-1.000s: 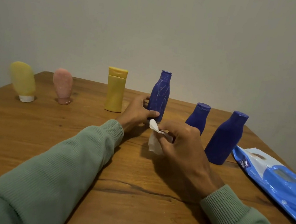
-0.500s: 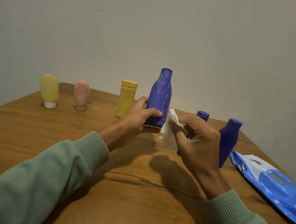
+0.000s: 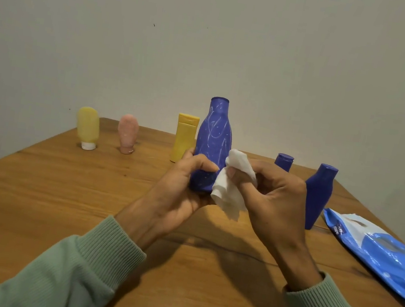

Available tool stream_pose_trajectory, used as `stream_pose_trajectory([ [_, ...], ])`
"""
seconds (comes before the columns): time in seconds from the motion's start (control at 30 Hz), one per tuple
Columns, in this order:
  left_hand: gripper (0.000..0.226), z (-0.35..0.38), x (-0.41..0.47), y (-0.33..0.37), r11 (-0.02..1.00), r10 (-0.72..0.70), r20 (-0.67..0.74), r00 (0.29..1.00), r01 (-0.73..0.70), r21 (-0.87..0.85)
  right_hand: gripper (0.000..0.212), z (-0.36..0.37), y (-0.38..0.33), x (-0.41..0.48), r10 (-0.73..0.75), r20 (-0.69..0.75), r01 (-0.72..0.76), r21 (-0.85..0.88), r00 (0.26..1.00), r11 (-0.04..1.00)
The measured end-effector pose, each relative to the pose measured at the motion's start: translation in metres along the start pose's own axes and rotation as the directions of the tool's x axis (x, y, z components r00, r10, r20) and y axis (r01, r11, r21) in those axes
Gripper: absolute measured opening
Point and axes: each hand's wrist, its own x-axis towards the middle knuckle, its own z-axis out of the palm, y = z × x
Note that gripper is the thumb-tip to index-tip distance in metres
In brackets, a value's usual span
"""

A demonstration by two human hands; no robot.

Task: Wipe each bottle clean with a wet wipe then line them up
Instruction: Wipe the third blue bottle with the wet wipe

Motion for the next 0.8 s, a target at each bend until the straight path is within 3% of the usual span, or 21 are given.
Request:
stream_pose_trajectory([
  [0.2, 0.058, 0.002, -0.01, 0.003, 0.998, -0.029, 0.008, 1.0, 0.029, -0.063, 0.019, 0.002, -0.007, -0.005, 0.009, 0.069, -0.01, 0.011, 0.998, 1.0],
  [0.63, 0.087, -0.001, -0.014, 0.003, 0.995, -0.091, 0.07, 0.993, 0.094, -0.045, 0.027, 0.01, -0.005, -0.014, -0.153, 0.24, 0.18, -0.096, 0.959, 0.979],
  [0.8, 0.089, 0.007, -0.019, -0.011, 0.991, -0.125, 0.104, 0.987, 0.129, -0.031, 0.029, 0.01, -0.006, -0.013, -0.155, 0.179, 0.181, -0.143, 0.972, 0.973],
])
